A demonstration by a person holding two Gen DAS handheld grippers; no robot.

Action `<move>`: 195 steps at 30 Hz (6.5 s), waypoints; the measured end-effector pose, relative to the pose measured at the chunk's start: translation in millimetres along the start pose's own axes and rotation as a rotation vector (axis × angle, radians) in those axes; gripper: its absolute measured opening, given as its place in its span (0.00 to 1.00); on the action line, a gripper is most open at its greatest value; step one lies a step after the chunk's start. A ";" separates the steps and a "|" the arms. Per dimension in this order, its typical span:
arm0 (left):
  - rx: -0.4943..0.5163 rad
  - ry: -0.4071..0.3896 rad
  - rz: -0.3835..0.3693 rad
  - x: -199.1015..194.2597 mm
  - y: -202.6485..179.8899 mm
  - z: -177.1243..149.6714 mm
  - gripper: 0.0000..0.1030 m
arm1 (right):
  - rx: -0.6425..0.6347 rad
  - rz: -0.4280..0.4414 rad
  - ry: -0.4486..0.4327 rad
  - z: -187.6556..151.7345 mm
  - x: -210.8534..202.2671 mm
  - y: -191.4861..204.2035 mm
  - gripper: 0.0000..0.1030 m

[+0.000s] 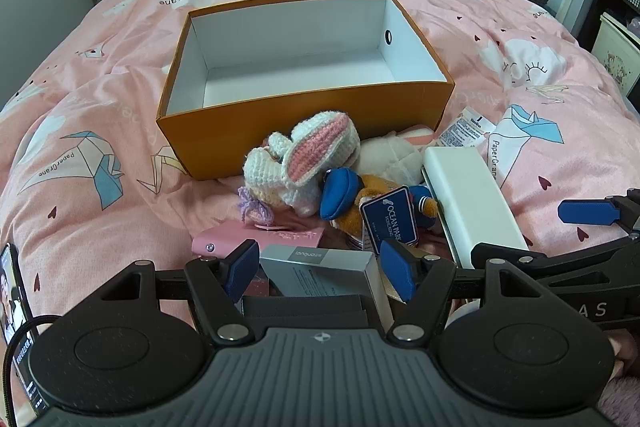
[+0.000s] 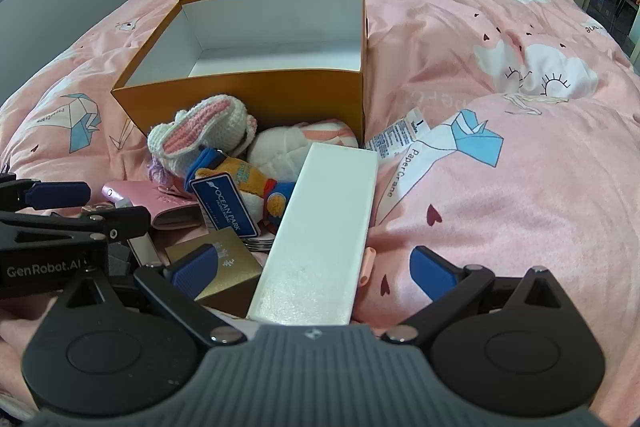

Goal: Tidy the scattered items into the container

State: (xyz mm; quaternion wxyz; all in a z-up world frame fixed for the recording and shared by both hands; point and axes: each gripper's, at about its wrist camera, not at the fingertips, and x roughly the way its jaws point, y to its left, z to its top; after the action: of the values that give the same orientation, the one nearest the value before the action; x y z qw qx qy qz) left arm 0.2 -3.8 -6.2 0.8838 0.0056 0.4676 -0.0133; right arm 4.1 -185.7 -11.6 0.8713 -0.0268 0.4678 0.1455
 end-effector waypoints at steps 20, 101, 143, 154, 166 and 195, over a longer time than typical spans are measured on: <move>0.003 0.008 0.000 1.0 -0.6 -0.2 0.76 | 0.014 0.013 0.016 -1.0 3.5 -1.6 1.00; 0.109 0.037 -0.158 93.3 48.3 50.0 0.56 | -0.171 0.199 0.072 104.2 121.2 -4.9 0.63; -0.046 0.006 -0.094 30.8 58.8 25.5 0.56 | -0.209 0.431 0.061 53.5 41.0 4.1 0.53; 0.081 0.026 -0.116 34.5 51.5 27.6 0.62 | -0.060 0.372 0.169 70.3 76.2 -1.8 0.65; 0.086 0.023 -0.151 42.2 50.4 26.9 0.58 | -0.140 0.275 0.171 68.5 92.1 4.3 0.62; -0.240 -0.200 -0.119 29.7 120.1 133.1 0.53 | -0.149 0.344 -0.164 176.2 51.4 25.8 0.60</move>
State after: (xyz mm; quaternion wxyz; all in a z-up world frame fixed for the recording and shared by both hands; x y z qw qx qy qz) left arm 130.3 112.7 43.8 0.9179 -0.1292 0.3750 -0.0100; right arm 166.0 -117.1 47.2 0.8644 0.0008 0.3810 0.3281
